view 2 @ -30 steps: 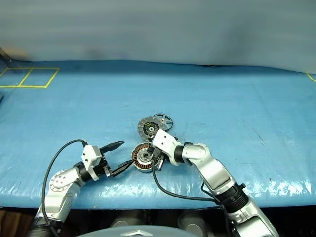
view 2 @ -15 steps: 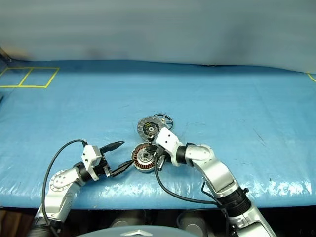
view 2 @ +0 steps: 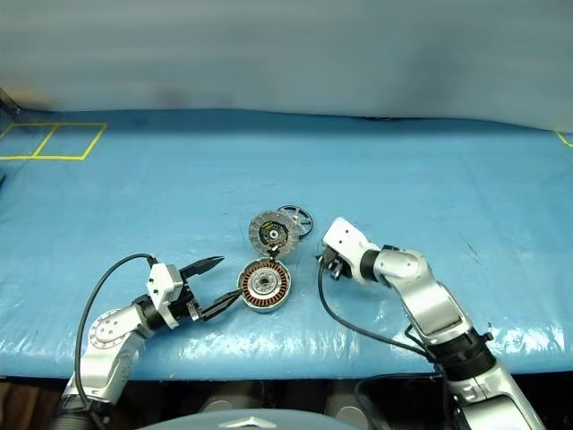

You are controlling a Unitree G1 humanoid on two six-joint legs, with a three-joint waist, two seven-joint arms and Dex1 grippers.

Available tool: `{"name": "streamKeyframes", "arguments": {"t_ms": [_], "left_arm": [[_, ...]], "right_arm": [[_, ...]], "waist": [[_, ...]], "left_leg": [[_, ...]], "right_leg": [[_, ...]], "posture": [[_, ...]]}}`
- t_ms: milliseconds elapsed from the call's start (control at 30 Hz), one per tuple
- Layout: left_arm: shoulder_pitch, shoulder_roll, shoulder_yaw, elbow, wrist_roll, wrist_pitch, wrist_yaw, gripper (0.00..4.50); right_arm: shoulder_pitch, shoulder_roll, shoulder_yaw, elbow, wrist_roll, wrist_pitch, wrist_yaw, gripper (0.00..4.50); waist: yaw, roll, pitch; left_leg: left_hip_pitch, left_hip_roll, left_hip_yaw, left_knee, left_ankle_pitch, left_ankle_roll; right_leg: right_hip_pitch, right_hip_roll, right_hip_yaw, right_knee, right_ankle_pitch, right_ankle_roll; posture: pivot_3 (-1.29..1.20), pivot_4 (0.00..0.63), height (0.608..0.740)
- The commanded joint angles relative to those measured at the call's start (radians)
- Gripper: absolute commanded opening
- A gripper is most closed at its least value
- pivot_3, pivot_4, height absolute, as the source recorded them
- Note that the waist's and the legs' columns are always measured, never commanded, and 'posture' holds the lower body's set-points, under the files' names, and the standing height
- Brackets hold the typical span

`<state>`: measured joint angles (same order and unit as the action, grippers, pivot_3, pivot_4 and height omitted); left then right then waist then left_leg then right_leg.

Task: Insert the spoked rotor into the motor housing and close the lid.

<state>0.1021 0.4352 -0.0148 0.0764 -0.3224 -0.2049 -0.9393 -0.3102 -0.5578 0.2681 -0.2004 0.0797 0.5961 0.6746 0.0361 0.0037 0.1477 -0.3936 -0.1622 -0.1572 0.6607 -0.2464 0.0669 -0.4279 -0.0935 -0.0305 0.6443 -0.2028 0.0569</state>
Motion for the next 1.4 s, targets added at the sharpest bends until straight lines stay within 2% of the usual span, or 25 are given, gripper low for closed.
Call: {"name": "streamKeyframes", "arguments": {"t_ms": [33,267,467,767,1133,1233,1333,1400], "left_arm": [[-0.003,0.001,0.000,-0.002,0.007,-0.003,0.004,4.50],[0.007,-0.006,-0.003,-0.003,0.008,-0.007,0.010,4.50],[0.031,-0.011,-0.001,-0.014,0.009,-0.010,0.021,4.50],[0.048,-0.005,0.004,-0.029,0.008,-0.006,0.035,4.50],[0.042,-0.003,0.000,-0.025,0.008,-0.001,0.031,4.50],[0.041,-0.004,0.000,-0.020,0.009,-0.004,0.030,4.50],[0.038,-0.006,-0.001,-0.015,0.010,-0.006,0.029,4.50],[0.036,-0.008,-0.002,-0.011,0.009,-0.007,0.028,4.50]], "right_arm": [[-0.082,0.001,-0.030,0.068,-0.012,-0.050,0.008,1.57],[-0.279,0.059,-0.048,0.378,0.014,-0.148,0.066,1.57],[-0.352,0.118,-0.036,0.557,0.014,-0.227,0.140,1.57],[-0.366,0.168,-0.019,0.632,-0.005,-0.298,0.204,1.57],[-0.372,0.194,0.026,0.750,-0.089,-0.357,0.205,1.57],[-0.368,0.195,0.023,0.751,-0.087,-0.355,0.212,0.93],[-0.363,0.191,0.020,0.742,-0.090,-0.357,0.211,0.02],[-0.357,0.185,0.016,0.730,-0.093,-0.357,0.209,0.02]], "waist": [[-0.001,0.000,0.000],[-0.003,0.000,0.000],[-0.007,0.000,0.000],[-0.010,0.000,0.000],[-0.016,0.001,-0.001],[-0.017,0.002,-0.001],[-0.017,0.003,-0.002],[-0.017,0.003,-0.002]], "left_leg": [[0.000,0.000,0.000,0.000,0.000,0.000],[0.000,0.000,0.000,-0.001,0.000,0.000],[0.000,-0.001,0.000,-0.001,0.000,0.001],[0.000,-0.001,0.000,-0.001,0.000,0.001],[0.001,-0.001,0.000,-0.001,0.000,0.000],[0.002,-0.001,0.000,-0.001,0.000,0.000],[0.002,-0.001,0.000,-0.001,0.000,0.000],[0.002,-0.001,0.000,-0.001,0.000,0.000]], "right_leg": [[0.000,0.000,0.000,0.000,0.000,0.000],[0.000,0.000,0.000,0.000,0.000,0.000],[0.000,-0.001,0.000,-0.001,0.000,-0.001],[-0.001,0.000,0.001,0.000,0.001,-0.001],[0.000,0.000,0.001,0.000,0.001,-0.001],[0.000,0.000,0.001,0.000,0.001,-0.001],[0.000,0.000,0.001,0.000,0.001,-0.001],[0.000,0.000,0.001,0.000,0.001,-0.001]], "posture": [[0.00,0.150,0.740],[0.00,0.150,0.740],[0.00,0.150,0.740],[0.00,0.150,0.740],[0.00,0.150,0.740],[0.00,0.150,0.740],[0.00,0.150,0.740],[0.00,0.150,0.740]]}}
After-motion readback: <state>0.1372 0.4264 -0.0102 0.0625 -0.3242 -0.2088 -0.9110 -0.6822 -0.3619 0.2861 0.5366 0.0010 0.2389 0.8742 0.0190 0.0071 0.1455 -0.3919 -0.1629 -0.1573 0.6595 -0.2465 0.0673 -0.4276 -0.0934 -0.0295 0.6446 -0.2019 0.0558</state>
